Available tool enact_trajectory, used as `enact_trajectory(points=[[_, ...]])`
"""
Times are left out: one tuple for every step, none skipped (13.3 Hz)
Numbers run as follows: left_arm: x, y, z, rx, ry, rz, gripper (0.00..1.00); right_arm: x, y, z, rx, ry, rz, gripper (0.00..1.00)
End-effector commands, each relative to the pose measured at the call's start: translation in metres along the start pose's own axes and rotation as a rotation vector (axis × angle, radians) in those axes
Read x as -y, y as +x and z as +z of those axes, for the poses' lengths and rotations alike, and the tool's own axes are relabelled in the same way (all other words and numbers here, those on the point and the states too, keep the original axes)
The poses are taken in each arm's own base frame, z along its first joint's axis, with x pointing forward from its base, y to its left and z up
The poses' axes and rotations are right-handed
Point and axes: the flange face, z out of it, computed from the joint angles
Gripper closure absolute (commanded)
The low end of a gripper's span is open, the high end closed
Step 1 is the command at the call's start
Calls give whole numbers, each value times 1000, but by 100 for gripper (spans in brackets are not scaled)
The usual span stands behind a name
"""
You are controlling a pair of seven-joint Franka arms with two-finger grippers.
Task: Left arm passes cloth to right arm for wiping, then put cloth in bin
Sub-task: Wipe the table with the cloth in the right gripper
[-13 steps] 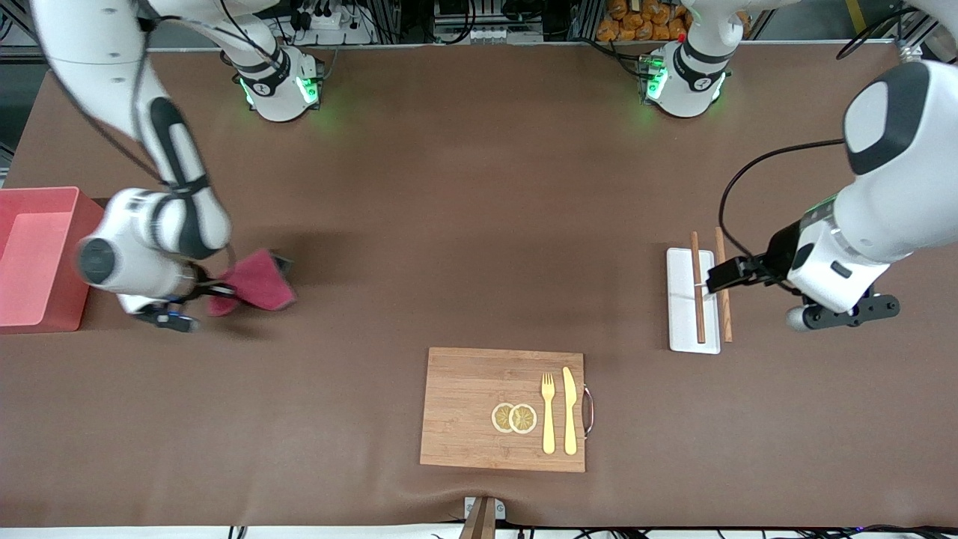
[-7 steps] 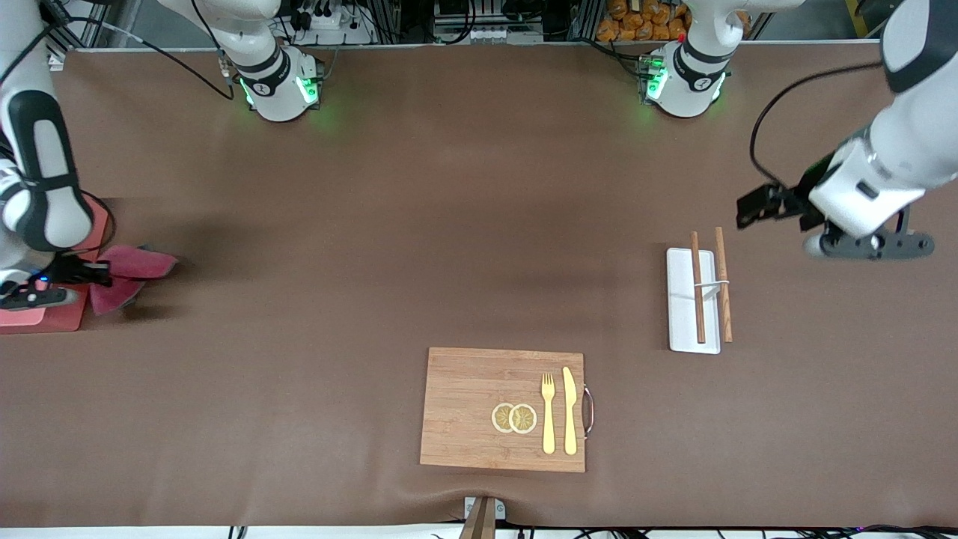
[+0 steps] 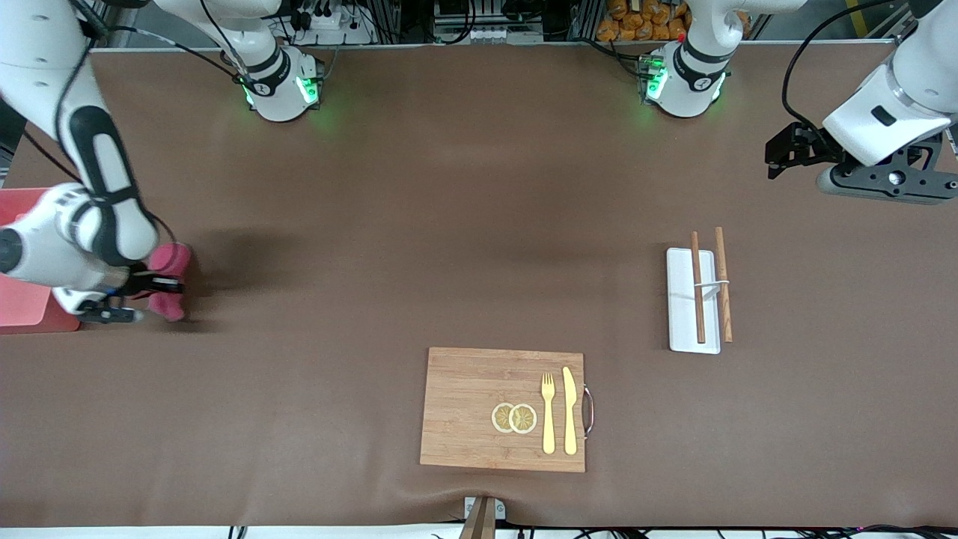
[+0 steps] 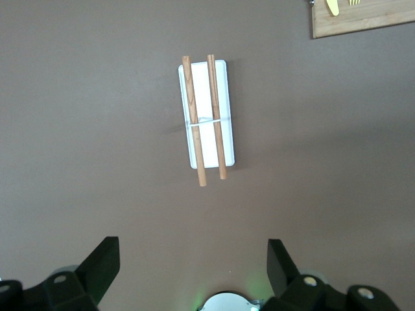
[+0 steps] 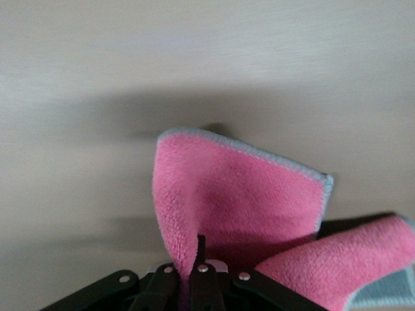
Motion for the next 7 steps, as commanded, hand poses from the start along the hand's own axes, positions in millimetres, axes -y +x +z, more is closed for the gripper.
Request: enact_trajectory(points=[[8, -9, -10, -7, 21, 39, 0, 68, 2, 8, 5, 16, 138, 100], [4, -8, -12, -13, 20, 37, 0, 111, 0, 14, 14, 23, 192, 100], [-1, -8, -11, -16, 13, 37, 0, 156, -4, 20, 22, 31, 228, 100], [-4, -2, -11, -36, 18, 43, 0, 197, -11, 24, 29, 52, 289, 100], [-8, 0, -11, -49, 15, 50, 0, 236, -19, 26, 34, 71, 340, 100], [-15, 1, -11, -49, 19, 62, 0, 266, -26, 27, 34, 84, 378, 100], [-18, 2, -11, -48, 24, 69, 0, 289, -30, 26, 24, 95, 412, 100]])
